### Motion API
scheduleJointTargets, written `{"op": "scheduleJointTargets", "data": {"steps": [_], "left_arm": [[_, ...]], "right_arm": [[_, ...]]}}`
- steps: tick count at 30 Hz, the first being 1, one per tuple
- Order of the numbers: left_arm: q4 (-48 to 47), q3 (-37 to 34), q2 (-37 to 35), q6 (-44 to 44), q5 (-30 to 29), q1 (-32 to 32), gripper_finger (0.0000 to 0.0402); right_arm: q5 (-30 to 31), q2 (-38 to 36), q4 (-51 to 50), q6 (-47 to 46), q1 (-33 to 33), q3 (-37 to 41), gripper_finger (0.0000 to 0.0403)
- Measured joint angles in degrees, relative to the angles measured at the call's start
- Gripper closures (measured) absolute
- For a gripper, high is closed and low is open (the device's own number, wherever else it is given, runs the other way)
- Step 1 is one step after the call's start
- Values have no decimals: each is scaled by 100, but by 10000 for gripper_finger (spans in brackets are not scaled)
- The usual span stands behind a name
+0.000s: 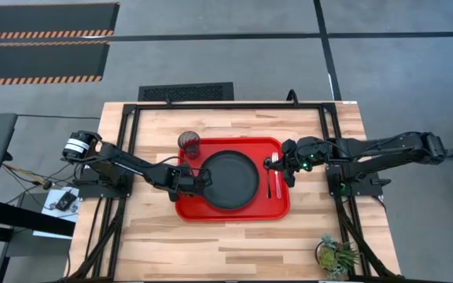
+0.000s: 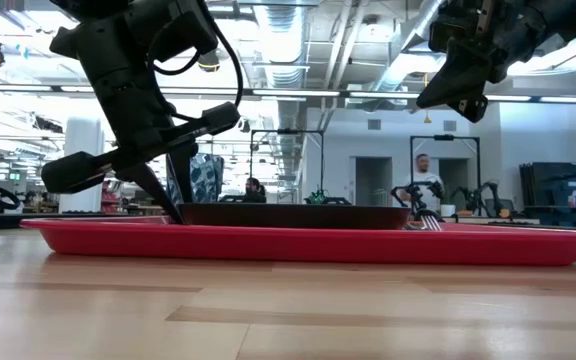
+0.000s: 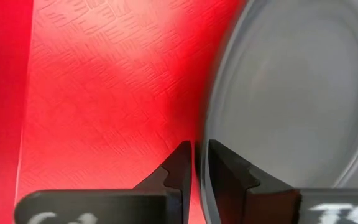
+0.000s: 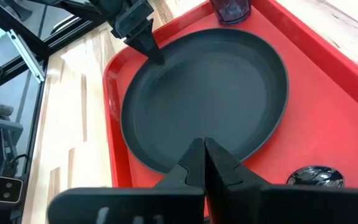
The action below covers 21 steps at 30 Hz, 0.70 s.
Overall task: Pick and place plate/cup/fork/spoon on tray
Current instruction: Put the black plate in the middle of the red tray
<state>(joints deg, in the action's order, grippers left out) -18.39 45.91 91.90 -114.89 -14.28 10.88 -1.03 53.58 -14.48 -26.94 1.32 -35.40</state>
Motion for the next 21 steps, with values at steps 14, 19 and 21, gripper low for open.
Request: {"op": "scheduleJointTargets", "data": {"steps": [14,19,21], "left_arm": [[48,0,-9,611,51,1,362],[76,2,-144,885,37,1,362],[55,2,-217,974,3,-1,362]], "right_arm": [[-13,0,1,-2,0,0,392],[-14,0,0,-2,0,0,392],[-13,0,2,-2,1,0,392]]}}
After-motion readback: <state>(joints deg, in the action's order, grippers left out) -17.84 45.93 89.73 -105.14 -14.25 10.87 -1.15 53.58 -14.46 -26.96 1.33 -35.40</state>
